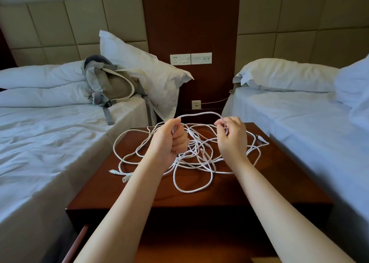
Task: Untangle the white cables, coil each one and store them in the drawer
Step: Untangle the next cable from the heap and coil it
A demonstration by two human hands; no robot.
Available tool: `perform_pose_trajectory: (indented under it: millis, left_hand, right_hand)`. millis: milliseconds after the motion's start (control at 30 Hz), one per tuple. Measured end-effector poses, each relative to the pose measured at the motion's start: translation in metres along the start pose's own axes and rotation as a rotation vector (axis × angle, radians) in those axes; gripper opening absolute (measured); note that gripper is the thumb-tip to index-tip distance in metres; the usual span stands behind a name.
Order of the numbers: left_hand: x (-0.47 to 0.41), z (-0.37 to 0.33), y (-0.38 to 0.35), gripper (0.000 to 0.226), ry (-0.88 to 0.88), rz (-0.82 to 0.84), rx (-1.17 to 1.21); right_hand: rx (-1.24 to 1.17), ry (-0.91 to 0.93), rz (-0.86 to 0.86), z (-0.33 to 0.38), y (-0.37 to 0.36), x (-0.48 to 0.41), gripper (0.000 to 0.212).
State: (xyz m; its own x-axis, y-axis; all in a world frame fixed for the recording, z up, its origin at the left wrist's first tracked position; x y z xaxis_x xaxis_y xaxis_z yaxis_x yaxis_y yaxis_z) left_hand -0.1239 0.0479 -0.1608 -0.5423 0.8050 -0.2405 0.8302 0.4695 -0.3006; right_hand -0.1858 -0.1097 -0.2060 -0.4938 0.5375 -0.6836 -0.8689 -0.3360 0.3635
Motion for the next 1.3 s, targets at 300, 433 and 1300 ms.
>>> perform_pose_trajectory:
  millis: [300, 433, 1300]
  left_hand:
    - [0.001, 0.002, 0.001, 0.047, 0.121, 0.153, -0.056]
    - [0.005, -0.003, -0.002, 0.032, 0.057, 0.363, 0.275]
    - [0.004, 0.004, 0.03, 0.028, -0.436, -0.604, -1.285]
  right_hand:
    - [0.044, 0.388, 0.033, 0.037, 0.0, 0.002, 0.032]
    - [0.068, 0.374, 0.23, 0.033, -0.011, 0.012, 0.035]
    - [-0.178, 0.379, 0.276, 0.026, -0.016, 0.026, 0.025]
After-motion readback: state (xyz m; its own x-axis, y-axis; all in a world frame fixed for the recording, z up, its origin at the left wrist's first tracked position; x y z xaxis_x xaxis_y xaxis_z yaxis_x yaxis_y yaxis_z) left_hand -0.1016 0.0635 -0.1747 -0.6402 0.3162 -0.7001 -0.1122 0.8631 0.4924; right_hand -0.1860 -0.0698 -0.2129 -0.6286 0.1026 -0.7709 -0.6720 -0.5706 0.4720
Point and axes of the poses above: each hand's wrist, its own x-axis away from the middle knuckle, its own y-axis out of the back of the hand, z = x × y, the point moved 1 cm from there along -x, towards the middle knuckle, and after that the axes turned 8 degrees about z, right-handed, at the moved point
